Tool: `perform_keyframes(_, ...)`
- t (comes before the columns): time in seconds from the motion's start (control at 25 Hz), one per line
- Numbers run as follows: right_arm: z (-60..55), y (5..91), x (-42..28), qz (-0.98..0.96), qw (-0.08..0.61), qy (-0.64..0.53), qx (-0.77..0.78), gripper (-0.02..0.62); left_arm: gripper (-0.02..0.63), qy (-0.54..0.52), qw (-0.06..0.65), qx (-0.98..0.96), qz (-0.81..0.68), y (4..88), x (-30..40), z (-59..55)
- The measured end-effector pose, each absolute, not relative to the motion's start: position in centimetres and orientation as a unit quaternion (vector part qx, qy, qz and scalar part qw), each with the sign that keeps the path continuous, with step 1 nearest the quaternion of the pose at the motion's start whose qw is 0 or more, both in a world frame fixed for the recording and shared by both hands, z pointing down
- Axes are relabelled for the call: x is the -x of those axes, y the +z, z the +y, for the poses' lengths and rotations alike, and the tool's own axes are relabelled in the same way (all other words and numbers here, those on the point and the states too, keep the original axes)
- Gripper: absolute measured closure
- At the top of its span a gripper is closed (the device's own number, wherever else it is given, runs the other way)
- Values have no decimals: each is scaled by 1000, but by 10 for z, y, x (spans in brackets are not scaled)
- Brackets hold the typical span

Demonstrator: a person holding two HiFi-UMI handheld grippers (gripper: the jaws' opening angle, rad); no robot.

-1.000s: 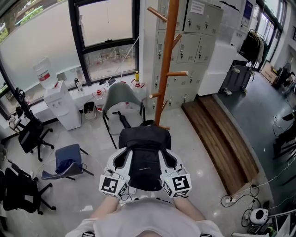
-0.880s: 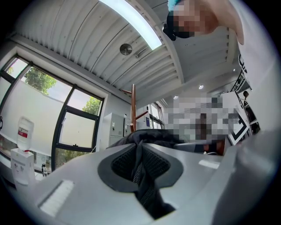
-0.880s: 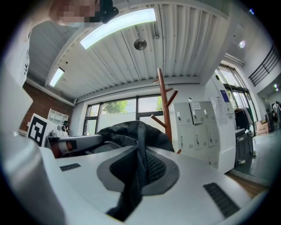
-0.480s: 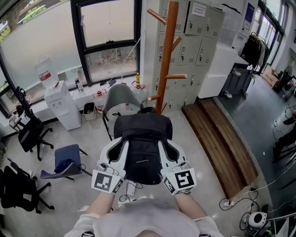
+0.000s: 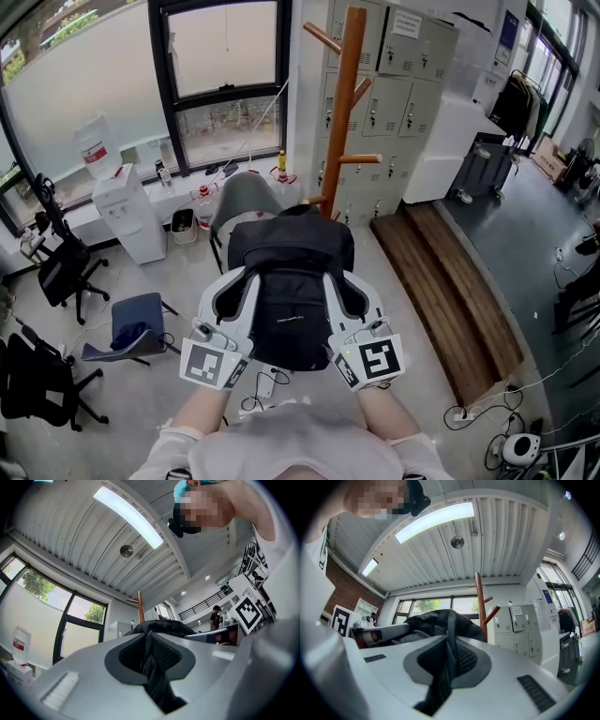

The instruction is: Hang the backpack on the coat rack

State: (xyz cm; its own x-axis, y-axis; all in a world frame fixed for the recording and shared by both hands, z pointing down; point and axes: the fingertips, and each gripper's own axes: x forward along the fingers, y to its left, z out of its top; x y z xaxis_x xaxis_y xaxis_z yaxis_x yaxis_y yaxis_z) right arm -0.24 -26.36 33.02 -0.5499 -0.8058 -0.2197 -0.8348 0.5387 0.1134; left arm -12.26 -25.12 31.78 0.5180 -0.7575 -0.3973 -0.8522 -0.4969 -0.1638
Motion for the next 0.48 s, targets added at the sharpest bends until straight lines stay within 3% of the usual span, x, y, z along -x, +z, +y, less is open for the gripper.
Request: perform_keyframes(0.48, -281, 308, 2, 872, 80, 118, 469, 566, 558, 145, 183, 854, 466, 293, 122, -269)
